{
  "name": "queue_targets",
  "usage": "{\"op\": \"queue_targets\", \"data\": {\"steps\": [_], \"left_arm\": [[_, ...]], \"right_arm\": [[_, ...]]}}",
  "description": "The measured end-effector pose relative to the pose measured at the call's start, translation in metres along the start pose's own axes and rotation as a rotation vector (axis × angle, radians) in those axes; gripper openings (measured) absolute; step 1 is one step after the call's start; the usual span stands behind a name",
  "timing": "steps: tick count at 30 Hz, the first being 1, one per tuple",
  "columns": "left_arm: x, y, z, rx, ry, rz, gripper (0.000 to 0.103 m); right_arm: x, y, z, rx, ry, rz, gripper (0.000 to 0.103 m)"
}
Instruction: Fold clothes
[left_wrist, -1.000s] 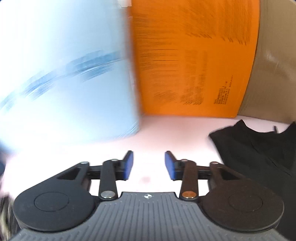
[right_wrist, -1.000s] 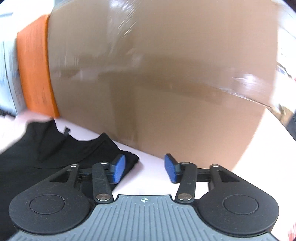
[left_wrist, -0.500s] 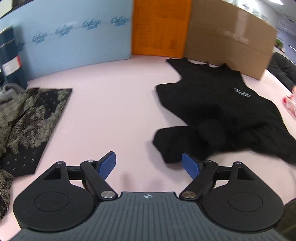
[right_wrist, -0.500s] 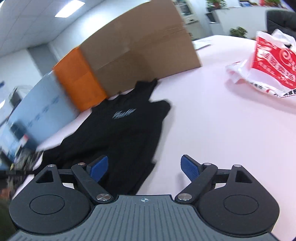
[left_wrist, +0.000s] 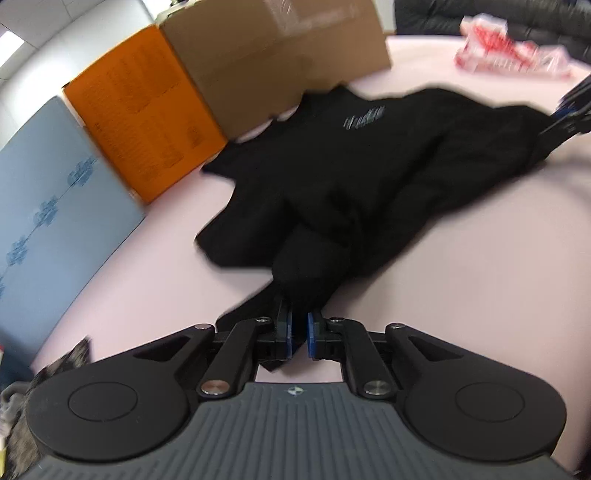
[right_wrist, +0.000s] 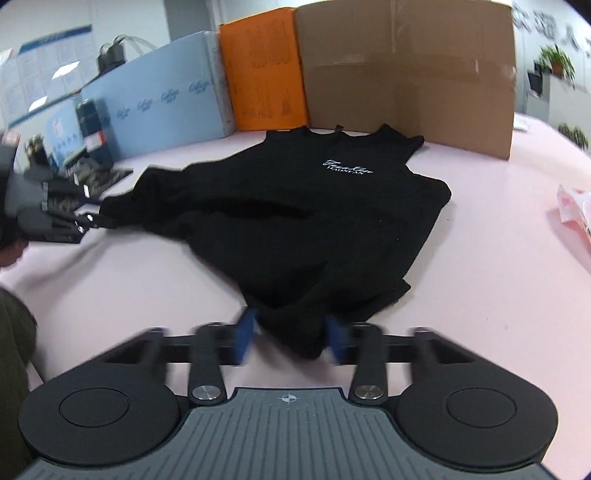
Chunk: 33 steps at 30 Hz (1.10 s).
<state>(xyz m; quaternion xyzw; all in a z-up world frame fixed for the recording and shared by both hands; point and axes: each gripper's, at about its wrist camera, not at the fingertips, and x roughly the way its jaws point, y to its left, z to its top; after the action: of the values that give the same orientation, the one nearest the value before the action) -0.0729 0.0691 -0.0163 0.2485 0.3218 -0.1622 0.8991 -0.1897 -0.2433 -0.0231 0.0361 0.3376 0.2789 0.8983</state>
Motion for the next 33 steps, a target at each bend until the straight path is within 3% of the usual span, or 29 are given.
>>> {"op": "queue_targets", "data": {"steps": [2,4,6,7,9,12,13,14,16,20,23,28,33], "left_arm": [[0.001,0.015,0.024,-0.024,-0.056,0.011,0.007],[0.012,0.041,0.052,-0.114,-0.087,0.055,0.007],[0.034,0.068,0.074,-0.253,-0.062,0.103,0.012],[0.047,0.081,0.083,-0.326,-0.036,0.131,0.018],[0.07,0.104,0.093,-0.461,0.037,0.17,0.049],[0.081,0.126,0.08,-0.601,0.127,0.188,0.063],[0.074,0.131,0.069,-0.629,0.125,0.184,0.068],[0.065,0.133,0.054,-0.642,0.121,0.183,0.079],[0.047,0.135,0.025,-0.666,0.113,0.18,0.083],[0.013,0.123,-0.034,-0.656,0.172,0.187,0.083],[0.003,0.109,-0.048,-0.638,0.194,0.152,0.083],[0.018,0.09,-0.013,-0.581,0.113,0.125,0.084],[0.058,0.082,0.025,-0.514,0.081,0.129,0.084]], "right_arm": [[0.0,-0.017,0.019,0.09,-0.032,0.077,0.017],[0.007,-0.038,0.045,0.165,-0.081,0.117,0.017],[0.021,-0.066,0.073,0.266,-0.137,0.113,0.017],[0.03,-0.08,0.086,0.318,-0.159,0.1,0.017],[0.048,-0.108,0.105,0.424,-0.174,0.055,0.017],[0.058,-0.13,0.115,0.487,-0.183,-0.004,0.018],[0.053,-0.13,0.115,0.464,-0.18,0.002,0.021],[0.048,-0.128,0.114,0.434,-0.177,0.013,0.031],[0.031,-0.12,0.104,0.337,-0.144,0.035,0.055],[0.001,-0.092,0.063,0.083,-0.018,0.052,0.061],[-0.009,-0.065,0.03,-0.128,0.082,0.044,0.067],[-0.002,-0.037,-0.006,-0.354,0.15,0.066,0.072],[0.01,-0.034,-0.011,-0.33,0.111,0.073,0.08]]}}
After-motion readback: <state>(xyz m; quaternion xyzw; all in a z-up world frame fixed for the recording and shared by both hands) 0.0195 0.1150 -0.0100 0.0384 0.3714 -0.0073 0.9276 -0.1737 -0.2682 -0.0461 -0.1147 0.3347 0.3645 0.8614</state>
